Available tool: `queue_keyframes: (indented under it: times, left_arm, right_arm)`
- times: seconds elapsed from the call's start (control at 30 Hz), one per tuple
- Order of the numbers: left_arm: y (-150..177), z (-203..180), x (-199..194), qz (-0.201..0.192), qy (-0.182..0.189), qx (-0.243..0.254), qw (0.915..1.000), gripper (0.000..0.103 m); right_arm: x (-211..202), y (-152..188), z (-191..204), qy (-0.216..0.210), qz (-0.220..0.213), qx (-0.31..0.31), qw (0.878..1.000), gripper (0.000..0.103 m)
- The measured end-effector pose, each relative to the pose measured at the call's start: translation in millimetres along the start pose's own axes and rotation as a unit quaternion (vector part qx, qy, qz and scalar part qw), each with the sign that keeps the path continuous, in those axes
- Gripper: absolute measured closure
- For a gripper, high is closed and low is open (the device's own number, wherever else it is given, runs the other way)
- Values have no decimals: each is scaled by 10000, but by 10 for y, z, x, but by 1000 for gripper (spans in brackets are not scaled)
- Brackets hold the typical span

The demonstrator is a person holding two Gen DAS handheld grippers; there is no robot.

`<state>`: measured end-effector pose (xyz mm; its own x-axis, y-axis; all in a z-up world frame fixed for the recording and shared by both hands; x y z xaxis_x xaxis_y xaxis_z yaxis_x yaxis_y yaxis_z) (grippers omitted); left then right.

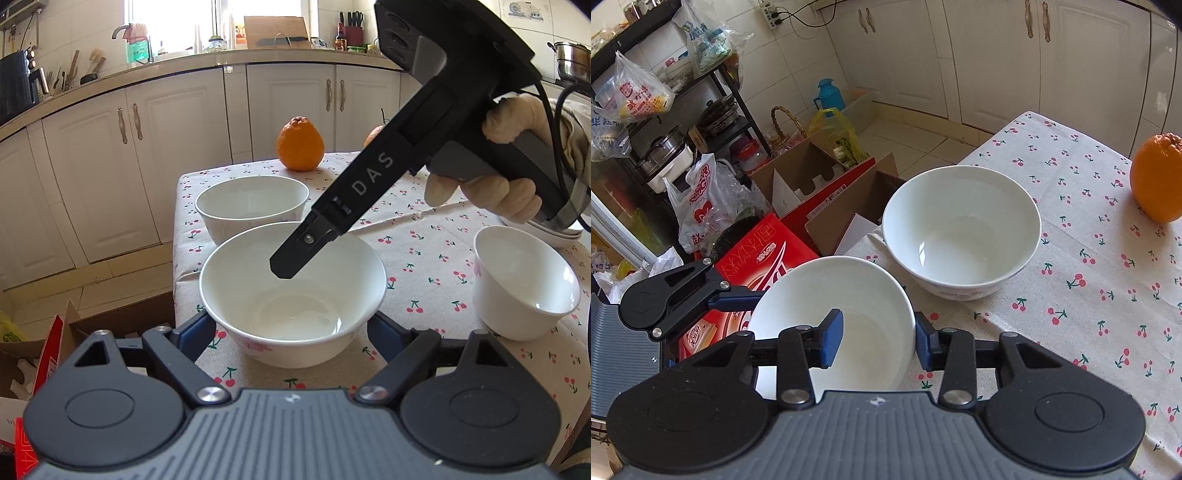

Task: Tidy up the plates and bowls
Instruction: 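Carry the held bowl over the placed bowl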

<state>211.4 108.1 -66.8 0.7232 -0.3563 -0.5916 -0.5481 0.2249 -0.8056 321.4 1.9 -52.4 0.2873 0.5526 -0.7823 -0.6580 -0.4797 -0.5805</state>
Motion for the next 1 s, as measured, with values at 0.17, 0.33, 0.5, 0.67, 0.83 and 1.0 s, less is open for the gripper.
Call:
queue_keyframes:
  times: [0.17, 0.33, 0.5, 0.67, 0.83, 1.0]
  left_arm:
    - [-14, -20, -20, 24, -1, 21, 10000, 14]
    - [-59, -87, -96, 22, 8, 55, 10000, 14]
    - [-112, -210, -219, 18, 64, 114, 9999, 14]
    - [-157, -392, -343, 0, 113, 217, 9997, 14]
    - [-203, -606, -471, -30, 236, 315, 9992, 14]
    - [-239, -836, -554, -75, 402, 437, 9982, 14]
  right_arm:
    - [-48, 11, 18, -46, -10, 0, 10000, 57]
    - [-170, 32, 51, -79, -70, 2, 9999, 57]
    - [-342, 98, 74, -93, -119, 1, 9999, 57]
    - [-565, 212, 112, -75, -205, 43, 9998, 57]
    - [-810, 374, 124, -11, -299, 80, 9995, 57]
    - [-1063, 566, 128, 93, -403, 149, 9990, 57]
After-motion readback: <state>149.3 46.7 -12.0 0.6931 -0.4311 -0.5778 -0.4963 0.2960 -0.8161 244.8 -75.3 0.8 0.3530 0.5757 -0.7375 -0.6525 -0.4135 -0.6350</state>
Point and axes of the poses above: each gripper's, at about its wrist camera, not at the fingertips, and x roughly the way its jaws point, z to its left, y to its underside, the point moved 3 cm from there along x, roughly the way its jaws point, and after that the axes turned 6 degrees about -x, right-handed, at the moved point
